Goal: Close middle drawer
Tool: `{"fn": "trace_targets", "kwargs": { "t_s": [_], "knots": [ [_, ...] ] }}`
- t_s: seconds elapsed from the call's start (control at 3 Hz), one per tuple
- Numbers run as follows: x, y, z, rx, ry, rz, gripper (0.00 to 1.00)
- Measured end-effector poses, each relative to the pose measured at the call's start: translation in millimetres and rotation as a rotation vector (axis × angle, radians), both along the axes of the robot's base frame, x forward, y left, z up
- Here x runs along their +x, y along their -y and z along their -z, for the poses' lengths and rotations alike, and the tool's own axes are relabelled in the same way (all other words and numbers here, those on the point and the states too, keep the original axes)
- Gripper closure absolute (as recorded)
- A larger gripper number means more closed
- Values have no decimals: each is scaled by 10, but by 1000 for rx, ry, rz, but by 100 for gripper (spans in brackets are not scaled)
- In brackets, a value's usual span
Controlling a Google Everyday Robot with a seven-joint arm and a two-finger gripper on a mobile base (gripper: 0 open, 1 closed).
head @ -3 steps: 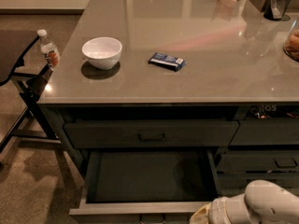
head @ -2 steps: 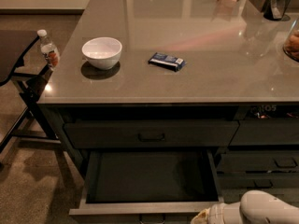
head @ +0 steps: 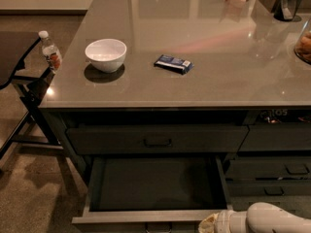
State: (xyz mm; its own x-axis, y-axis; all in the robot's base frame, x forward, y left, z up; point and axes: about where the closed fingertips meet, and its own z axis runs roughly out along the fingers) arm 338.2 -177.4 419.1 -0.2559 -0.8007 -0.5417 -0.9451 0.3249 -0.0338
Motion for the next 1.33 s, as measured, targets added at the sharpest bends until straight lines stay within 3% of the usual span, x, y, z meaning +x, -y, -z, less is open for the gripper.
{"fn": "trace_targets", "kwargs": {
  "t_s": [1.0, 1.33],
  "knots": [
    [12, 5, 4, -2, 2, 2, 17],
    [76, -13, -26, -2, 29, 2, 0]
  ]
}}
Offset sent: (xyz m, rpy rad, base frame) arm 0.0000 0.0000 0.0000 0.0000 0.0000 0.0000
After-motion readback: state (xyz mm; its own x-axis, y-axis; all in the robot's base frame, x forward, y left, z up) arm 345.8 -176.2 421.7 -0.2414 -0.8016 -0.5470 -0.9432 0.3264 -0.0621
